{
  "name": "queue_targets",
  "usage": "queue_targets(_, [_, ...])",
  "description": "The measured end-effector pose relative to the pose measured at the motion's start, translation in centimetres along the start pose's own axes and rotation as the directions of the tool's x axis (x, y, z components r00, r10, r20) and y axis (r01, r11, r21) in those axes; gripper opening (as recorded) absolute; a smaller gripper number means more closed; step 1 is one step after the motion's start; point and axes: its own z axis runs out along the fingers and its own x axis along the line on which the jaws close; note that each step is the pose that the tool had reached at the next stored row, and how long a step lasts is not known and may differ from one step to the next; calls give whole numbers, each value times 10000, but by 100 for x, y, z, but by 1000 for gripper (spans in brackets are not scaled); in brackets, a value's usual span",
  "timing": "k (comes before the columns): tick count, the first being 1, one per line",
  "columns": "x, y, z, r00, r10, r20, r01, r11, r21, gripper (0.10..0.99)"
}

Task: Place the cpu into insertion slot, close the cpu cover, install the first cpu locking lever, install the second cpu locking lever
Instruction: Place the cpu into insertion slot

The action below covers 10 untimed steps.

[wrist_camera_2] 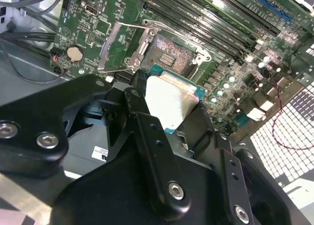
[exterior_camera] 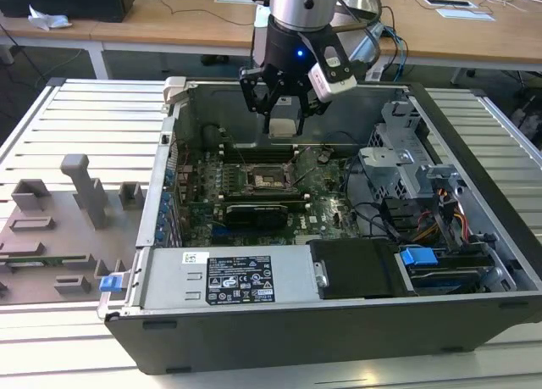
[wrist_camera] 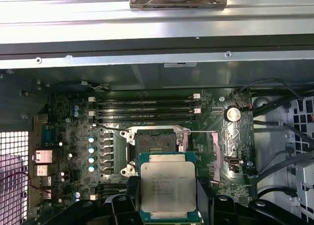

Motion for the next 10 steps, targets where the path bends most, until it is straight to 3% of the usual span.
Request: queue_targets(10, [-3, -12, 131, 10000, 0, 0, 0, 10000, 1, 541])
